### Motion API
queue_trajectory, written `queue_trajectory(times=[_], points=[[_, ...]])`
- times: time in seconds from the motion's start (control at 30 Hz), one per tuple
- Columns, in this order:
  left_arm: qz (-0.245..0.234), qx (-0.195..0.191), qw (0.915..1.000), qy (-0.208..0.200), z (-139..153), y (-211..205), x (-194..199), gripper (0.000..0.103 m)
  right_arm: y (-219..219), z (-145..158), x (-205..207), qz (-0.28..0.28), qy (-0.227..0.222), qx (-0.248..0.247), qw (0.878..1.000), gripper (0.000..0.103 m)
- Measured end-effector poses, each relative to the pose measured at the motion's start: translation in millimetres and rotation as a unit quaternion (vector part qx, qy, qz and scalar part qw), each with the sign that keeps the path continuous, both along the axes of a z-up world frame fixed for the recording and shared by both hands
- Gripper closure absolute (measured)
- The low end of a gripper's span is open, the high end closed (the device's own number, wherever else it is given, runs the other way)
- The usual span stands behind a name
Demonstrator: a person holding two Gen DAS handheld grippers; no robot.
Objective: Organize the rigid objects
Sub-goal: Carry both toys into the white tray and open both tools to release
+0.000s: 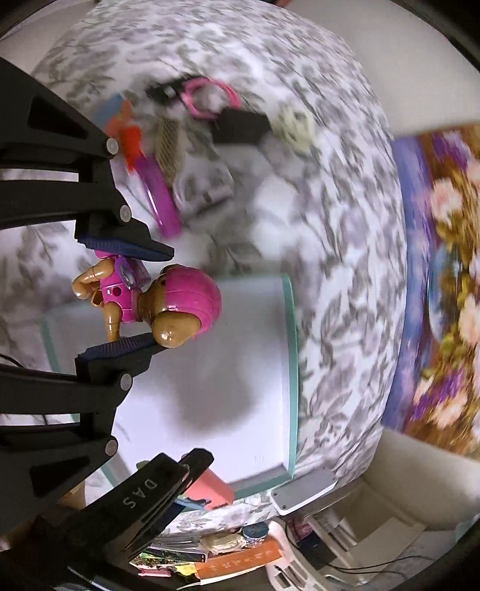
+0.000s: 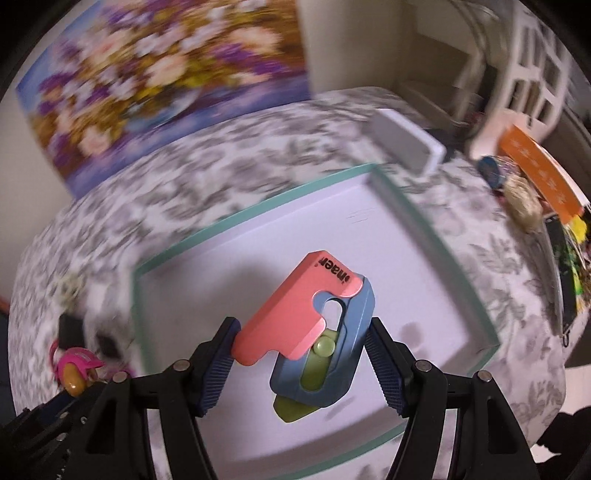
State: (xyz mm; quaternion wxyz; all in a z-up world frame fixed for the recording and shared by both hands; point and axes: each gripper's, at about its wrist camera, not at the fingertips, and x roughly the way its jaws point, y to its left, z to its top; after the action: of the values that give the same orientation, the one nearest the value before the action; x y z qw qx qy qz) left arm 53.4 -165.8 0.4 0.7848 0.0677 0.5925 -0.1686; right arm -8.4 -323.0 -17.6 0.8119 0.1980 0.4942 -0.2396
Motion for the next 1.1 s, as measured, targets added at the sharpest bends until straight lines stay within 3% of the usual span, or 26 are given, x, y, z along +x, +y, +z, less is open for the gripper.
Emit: queue_trajectory(times=[0.37, 0.67, 0.77, 0.83, 1.1], points=[[-0.024, 0.005, 0.9996, -0.011, -30, -61, 23, 0.061, -58, -16, -6, -0.054, 0.004, -0.005, 0.998, 0.031], [-0.029, 0.010, 0.9995, -0.005, -45, -71, 23, 0.061, -70, -30, -5, -0.059, 0.016, 0.000, 0.998, 0.031], [-0.028, 0.007, 0.9996, -0.009, -42, -70, 21, 0.052, -69, -31, -5, -0.056, 0.020, -0.003, 0.998, 0.031], [-0.027, 0.006, 0.9996, -0.009, -42, -69, 21, 0.037, -68, -31, -5, -0.054, 0.023, -0.005, 0.998, 0.031], [-0.002, 0.000, 0.9999, -0.011, -36, -52, 22, 0.022, -63, -32, -4, -0.047, 0.037, -0.033, 0.998, 0.030]])
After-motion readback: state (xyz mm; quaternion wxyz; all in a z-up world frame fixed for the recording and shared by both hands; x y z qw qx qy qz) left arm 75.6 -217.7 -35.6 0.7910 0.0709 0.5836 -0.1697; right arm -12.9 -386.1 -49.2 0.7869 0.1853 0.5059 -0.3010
